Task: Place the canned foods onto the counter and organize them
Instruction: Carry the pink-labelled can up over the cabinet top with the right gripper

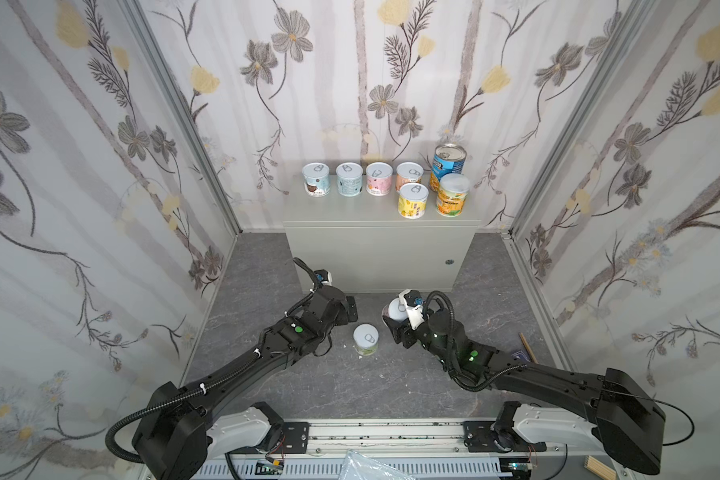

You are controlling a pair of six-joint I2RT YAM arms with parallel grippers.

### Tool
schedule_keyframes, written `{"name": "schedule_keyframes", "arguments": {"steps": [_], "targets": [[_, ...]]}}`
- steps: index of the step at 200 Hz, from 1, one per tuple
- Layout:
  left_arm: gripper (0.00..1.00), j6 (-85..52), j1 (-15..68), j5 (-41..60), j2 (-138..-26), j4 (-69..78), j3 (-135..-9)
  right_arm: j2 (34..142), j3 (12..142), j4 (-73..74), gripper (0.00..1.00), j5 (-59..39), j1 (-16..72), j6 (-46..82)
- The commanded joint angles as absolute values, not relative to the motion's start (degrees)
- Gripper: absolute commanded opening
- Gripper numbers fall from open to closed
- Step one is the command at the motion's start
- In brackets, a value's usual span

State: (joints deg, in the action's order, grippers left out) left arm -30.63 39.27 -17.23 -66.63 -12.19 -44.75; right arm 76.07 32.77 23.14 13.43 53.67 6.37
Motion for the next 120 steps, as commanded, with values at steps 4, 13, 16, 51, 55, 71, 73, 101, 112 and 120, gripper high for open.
{"name": "schedule_keyframes", "arguments": {"steps": [4,13,16,51,55,71,73,101,112,120], "targets": [[1.0,-31.7,38.9,-16.6,-65.2,-9.9,-44.8,74.3,34.6,26.5,0.48,13.3,53.7,5.4],[1.0,-32.0,38.9,-16.4,-64.6,-9.8,-44.7,73.9,35.3,26.6,0.48,12.9,53.8,5.3],[1.0,-32.1,38.9,-16.3,-64.3,-9.8,-44.7,73.8,35.7,26.7,0.48,12.9,53.8,5.3],[1.0,-32.3,38.8,-15.1,-61.0,-9.3,-44.6,73.1,39.1,28.6,0.47,11.3,53.8,4.0],[1.0,-32.5,38.8,-15.5,-60.4,-9.4,-44.6,73.2,39.6,28.7,0.47,10.9,53.8,3.6],[1.0,-33.5,38.8,-17.8,-58.0,-9.3,-44.0,73.4,41.8,29.0,0.47,9.8,53.8,2.7],[1.0,-33.5,38.7,-18.1,-57.7,-9.2,-43.9,73.4,42.1,29.0,0.47,9.6,53.8,2.5],[1.0,-33.9,38.5,-21.0,-53.5,-9.9,-42.9,74.6,46.2,29.0,0.47,8.4,53.8,1.2],[1.0,-34.0,38.3,-21.8,-52.0,-10.4,-42.8,75.3,47.4,29.1,0.46,7.9,53.8,0.9],[1.0,-33.9,38.2,-22.3,-50.9,-10.8,-42.7,75.9,48.5,28.8,0.46,7.4,53.8,0.7]]}}
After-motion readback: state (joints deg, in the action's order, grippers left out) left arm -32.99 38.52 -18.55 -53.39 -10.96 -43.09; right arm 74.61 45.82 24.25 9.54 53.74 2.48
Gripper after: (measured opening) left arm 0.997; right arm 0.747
